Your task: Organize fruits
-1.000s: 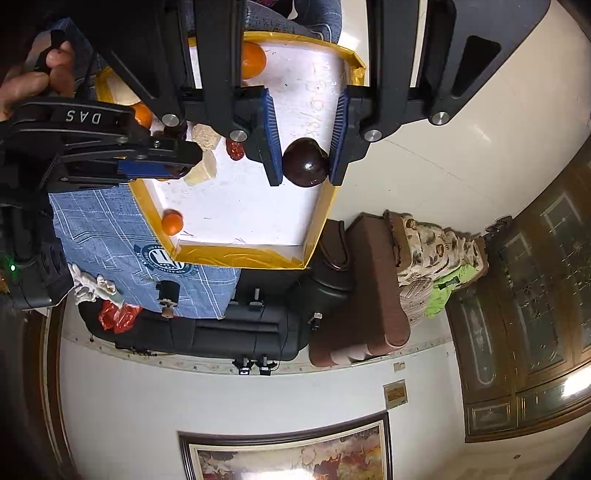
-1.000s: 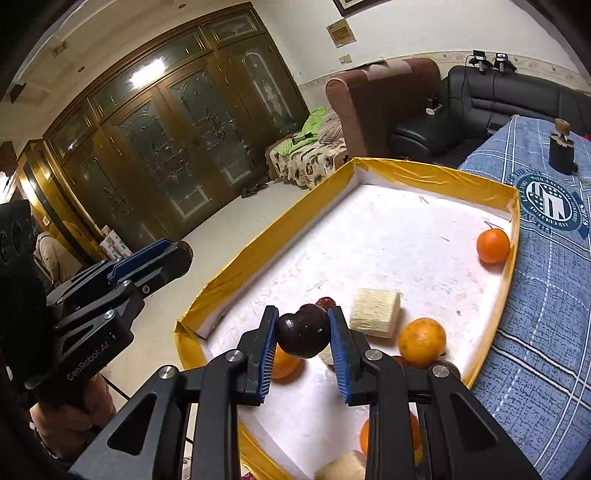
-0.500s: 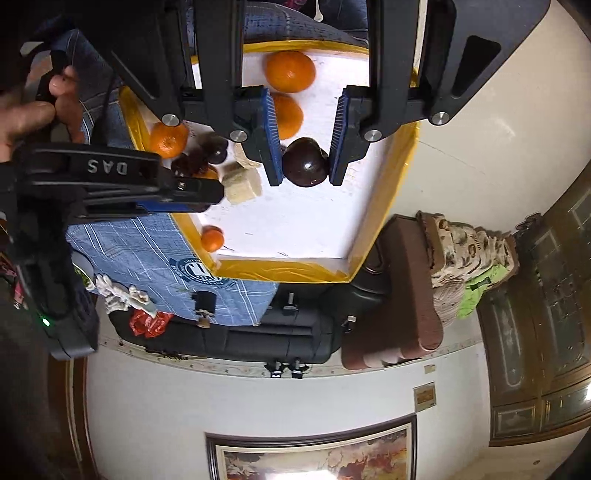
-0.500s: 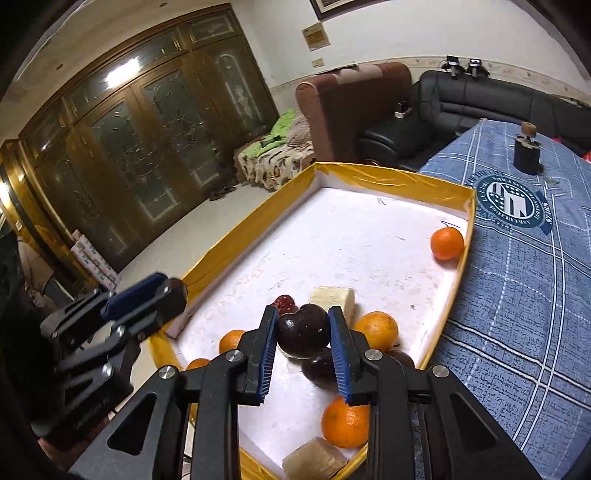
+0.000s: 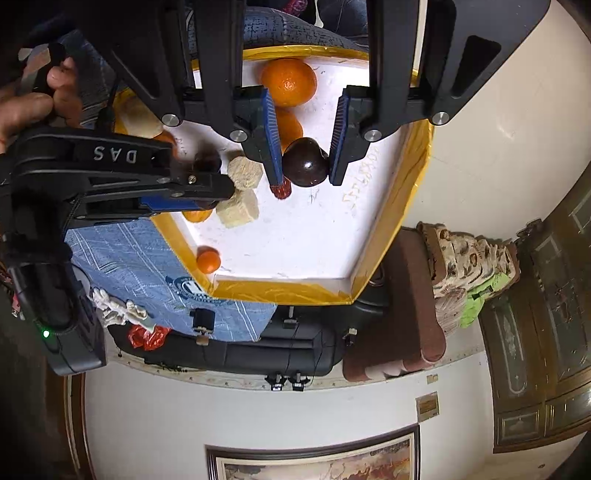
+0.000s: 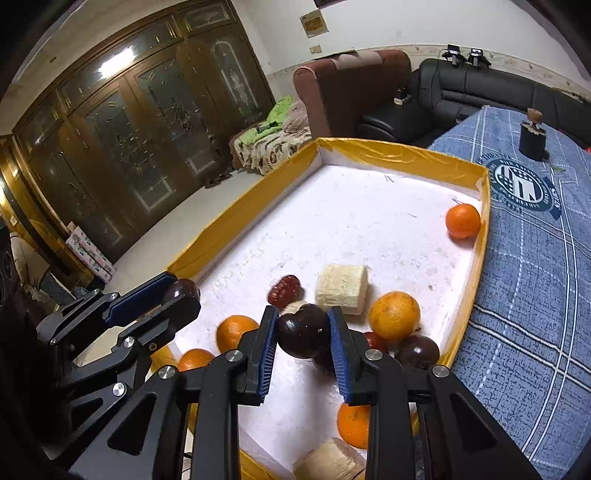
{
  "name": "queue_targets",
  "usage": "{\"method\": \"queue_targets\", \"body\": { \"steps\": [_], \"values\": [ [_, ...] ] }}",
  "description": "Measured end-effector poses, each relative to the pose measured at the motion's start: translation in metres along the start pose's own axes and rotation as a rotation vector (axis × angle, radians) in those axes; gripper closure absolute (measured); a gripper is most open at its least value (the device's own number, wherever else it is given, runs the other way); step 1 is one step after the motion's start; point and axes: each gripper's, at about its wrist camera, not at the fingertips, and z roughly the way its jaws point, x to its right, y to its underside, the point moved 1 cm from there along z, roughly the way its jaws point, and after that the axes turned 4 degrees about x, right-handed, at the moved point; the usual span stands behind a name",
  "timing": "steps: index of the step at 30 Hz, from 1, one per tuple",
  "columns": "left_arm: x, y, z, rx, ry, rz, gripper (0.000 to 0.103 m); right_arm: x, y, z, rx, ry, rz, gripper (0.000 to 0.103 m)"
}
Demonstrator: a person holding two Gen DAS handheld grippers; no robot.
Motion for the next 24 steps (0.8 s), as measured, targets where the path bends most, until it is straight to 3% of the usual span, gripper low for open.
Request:
{"method": "queue_targets", "body": {
  "steps": [7,9,12,14,16,20,24],
  "values": [
    [0.006,0.003,0.016,-0.05,-0.024,-0.011,0.075,0.003,0.005,-0.006,0.015,0.025,0.001,0.073],
    [0.01,0.0,0.014,-0.044,-0.034,-0.011,0.059,0.003,0.005,-0.011,0.028,0.031,-0.004,0.069],
    [0.016,-0.007,0.001,0.009,-0.066,-0.007,0.04,0.004,0.003,-0.03,0.086,0.045,0.003,0.052],
    [0.022,-0.015,-0.012,0.059,-0.104,0.007,0.025,0.004,0.001,-0.044,0.122,0.05,0.002,0.051],
    [0.028,-0.021,-0.024,0.099,-0.139,0.018,0.018,0.007,-0.001,-0.061,0.161,0.059,0.006,0.049],
    [0.044,-0.033,-0.048,0.166,-0.243,0.063,0.015,0.01,-0.001,-0.088,0.213,0.057,0.023,0.044],
    [0.053,-0.041,-0.063,0.15,-0.216,0.039,0.014,0.01,0.0,-0.116,0.243,0.055,0.041,0.044]
  ]
}}
